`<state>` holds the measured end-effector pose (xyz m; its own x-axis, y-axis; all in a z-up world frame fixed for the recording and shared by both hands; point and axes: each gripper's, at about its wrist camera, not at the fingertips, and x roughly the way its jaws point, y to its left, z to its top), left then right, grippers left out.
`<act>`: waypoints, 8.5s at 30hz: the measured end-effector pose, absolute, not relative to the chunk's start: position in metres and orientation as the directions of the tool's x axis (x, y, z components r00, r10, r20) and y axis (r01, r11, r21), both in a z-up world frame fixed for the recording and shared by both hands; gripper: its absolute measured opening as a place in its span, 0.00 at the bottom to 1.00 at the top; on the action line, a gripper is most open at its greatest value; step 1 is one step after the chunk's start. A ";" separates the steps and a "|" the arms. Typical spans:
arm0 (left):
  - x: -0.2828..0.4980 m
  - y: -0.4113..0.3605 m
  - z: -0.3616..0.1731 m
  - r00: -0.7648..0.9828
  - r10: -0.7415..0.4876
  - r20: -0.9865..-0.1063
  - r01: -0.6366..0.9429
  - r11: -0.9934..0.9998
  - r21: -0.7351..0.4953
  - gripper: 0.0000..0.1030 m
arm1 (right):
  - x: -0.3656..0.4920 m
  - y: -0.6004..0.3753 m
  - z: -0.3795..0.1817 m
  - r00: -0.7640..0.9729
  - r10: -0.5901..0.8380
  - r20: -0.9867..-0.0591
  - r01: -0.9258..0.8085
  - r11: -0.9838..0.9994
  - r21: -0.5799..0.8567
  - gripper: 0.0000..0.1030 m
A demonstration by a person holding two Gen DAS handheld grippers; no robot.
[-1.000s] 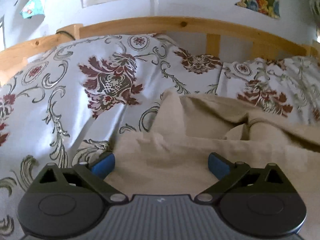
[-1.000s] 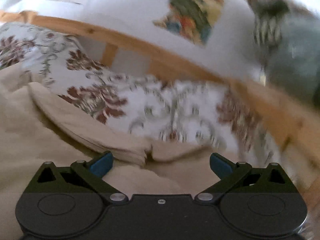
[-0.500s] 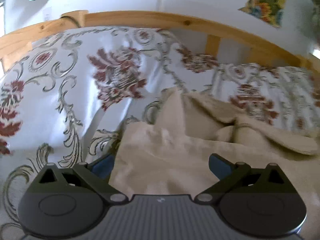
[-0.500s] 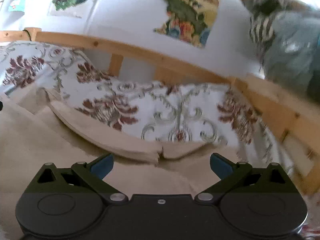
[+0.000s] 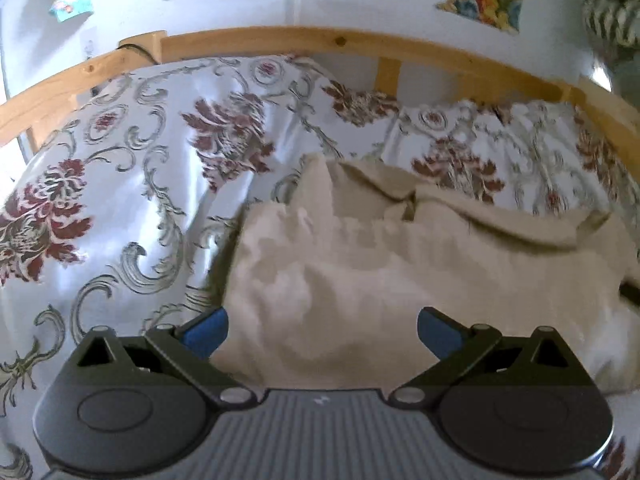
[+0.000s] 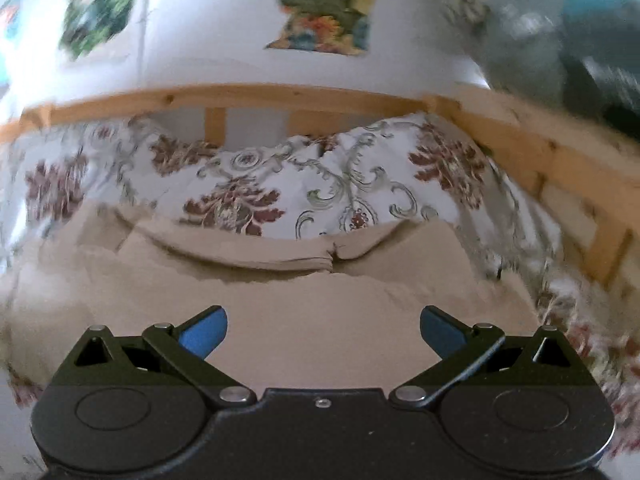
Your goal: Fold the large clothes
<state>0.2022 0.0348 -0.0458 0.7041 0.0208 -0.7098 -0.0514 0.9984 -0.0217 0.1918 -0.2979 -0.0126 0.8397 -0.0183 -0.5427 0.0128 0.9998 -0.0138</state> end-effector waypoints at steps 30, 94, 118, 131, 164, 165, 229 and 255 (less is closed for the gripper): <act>0.179 0.047 -0.062 0.622 -0.084 -0.778 -0.183 0.951 -0.249 0.99 | 0.205 -0.288 -0.046 0.774 -0.034 -0.633 0.074 0.997 0.037 0.99; 0.164 0.121 -0.121 0.642 -0.141 -0.754 -0.594 0.531 -0.604 0.55 | 0.108 -0.365 -0.034 0.552 -0.533 -0.641 0.785 0.591 0.184 0.64; 0.181 0.094 -0.120 0.657 -0.103 -0.747 -0.507 0.673 -0.539 0.88 | 0.267 -0.213 -0.107 0.860 -0.155 -0.487 -0.072 0.907 -0.415 0.94; 0.182 0.095 -0.125 0.653 -0.117 -0.748 -0.498 0.677 -0.541 0.85 | 0.240 -0.213 -0.058 0.892 -0.183 -0.413 0.012 0.924 -0.382 0.93; 0.179 -0.072 0.028 0.872 -0.219 -0.437 0.232 0.972 -0.024 0.03 | 0.245 -0.343 0.038 0.886 0.091 -0.455 -0.007 0.983 0.184 0.44; 0.178 -0.086 0.032 0.867 -0.233 -0.439 0.268 0.963 0.018 0.03 | 0.233 -0.359 0.050 0.891 0.120 -0.437 -0.023 0.975 0.221 0.44; 0.197 -0.112 -0.031 0.579 -0.543 -0.608 0.447 0.835 -0.321 0.72 | 0.195 -0.416 -0.038 0.883 -0.042 -0.467 -0.030 0.989 -0.147 0.08; 0.198 -0.115 -0.053 0.550 -0.515 -0.658 0.397 0.854 -0.337 0.80 | 0.214 -0.415 -0.064 0.802 -0.153 -0.578 -0.033 0.954 -0.298 0.83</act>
<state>0.1984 -0.1145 -0.0528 0.5499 -0.5149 -0.6576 0.3968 0.8539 -0.3368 0.2136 -0.4148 -0.0643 0.8018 -0.1530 -0.5777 -0.0328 0.9540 -0.2981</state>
